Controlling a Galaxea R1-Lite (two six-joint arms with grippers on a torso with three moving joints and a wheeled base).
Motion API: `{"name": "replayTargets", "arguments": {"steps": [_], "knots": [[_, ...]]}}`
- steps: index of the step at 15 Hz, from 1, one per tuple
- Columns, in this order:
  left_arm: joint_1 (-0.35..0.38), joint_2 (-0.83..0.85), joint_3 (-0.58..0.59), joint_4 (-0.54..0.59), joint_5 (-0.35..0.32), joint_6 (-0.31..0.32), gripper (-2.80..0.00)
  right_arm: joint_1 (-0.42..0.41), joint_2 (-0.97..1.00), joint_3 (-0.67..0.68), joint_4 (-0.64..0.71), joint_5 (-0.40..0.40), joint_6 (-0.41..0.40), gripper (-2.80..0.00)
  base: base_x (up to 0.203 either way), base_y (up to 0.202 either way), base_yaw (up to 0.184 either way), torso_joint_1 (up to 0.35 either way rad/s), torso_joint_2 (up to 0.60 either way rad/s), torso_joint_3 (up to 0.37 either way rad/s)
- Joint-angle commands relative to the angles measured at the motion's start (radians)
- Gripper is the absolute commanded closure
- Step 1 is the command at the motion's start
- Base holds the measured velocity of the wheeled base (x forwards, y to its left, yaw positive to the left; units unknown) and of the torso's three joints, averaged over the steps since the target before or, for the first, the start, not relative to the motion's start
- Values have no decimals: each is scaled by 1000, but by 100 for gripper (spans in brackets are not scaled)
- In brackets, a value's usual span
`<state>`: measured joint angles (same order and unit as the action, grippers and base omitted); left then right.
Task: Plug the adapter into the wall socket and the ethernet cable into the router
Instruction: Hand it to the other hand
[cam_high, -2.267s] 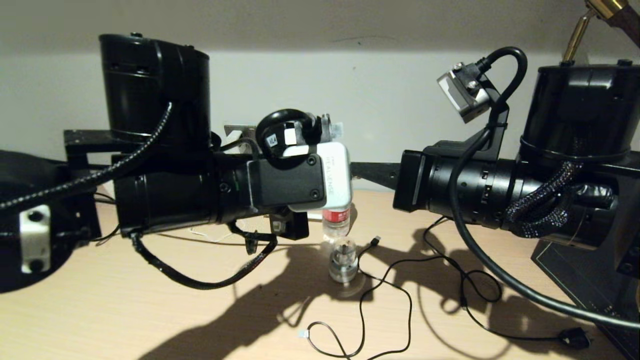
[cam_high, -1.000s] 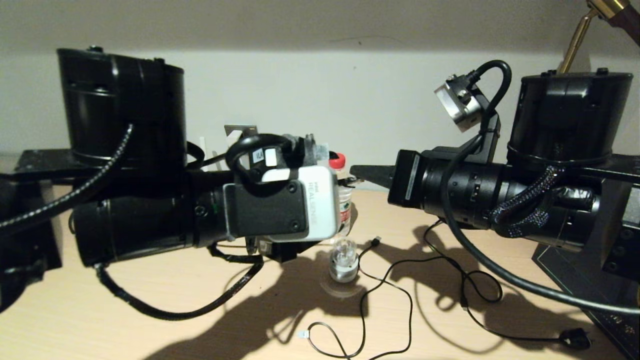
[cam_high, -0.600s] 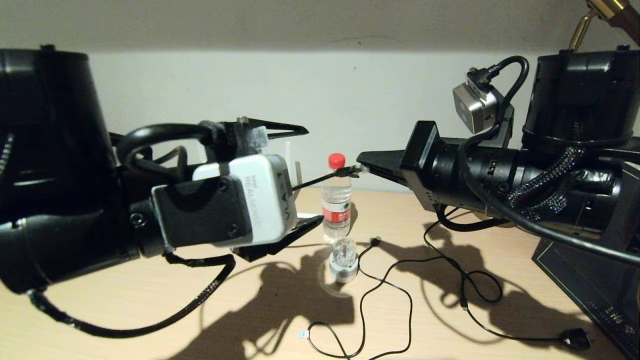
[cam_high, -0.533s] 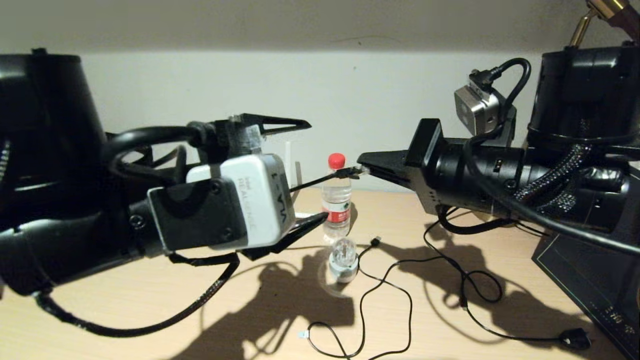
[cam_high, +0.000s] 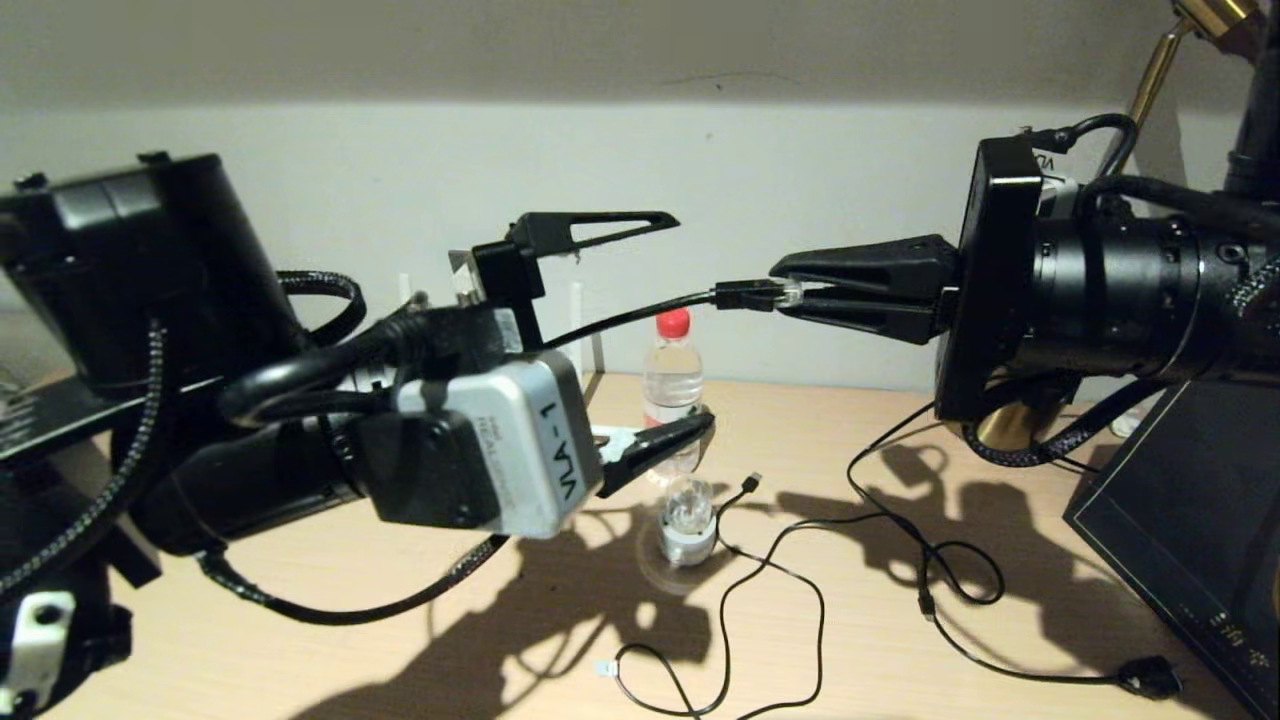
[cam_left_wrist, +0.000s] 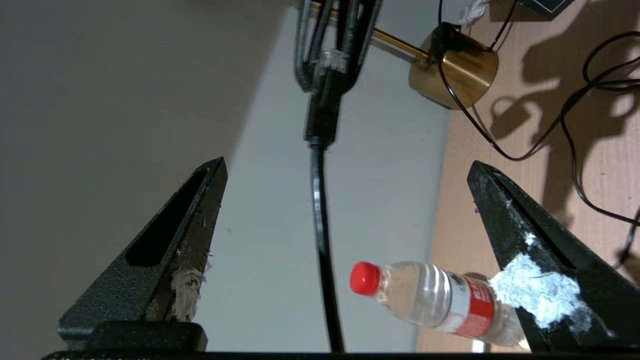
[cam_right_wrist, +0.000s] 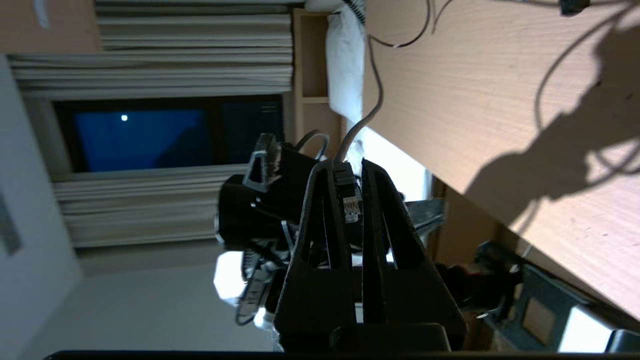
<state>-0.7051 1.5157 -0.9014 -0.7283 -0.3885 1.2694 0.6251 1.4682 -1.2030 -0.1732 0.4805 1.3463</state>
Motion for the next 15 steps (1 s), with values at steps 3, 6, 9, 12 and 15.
{"name": "replayTargets", "arguments": {"steps": [3,6,9,12,15], "knots": [[-1,11,-25,-10,-16,39,-280,-14,1,-7,0,62,45,0,0,0,0,0,0,0],[-1,28,-57,-19,-17,47,-280,-22,21,-7,-1,87,87,0,0,0,0,0,0,0],[1,51,-74,-39,-45,43,-280,-34,41,-18,-2,95,109,0,0,0,0,0,0,0],[78,14,48,-33,-46,19,-280,-65,51,23,-2,88,-20,0,0,0,0,0,0,0],[293,-62,203,18,-47,-102,-280,-81,-9,119,0,33,-203,0,0,0,0,0,0,0]]}}
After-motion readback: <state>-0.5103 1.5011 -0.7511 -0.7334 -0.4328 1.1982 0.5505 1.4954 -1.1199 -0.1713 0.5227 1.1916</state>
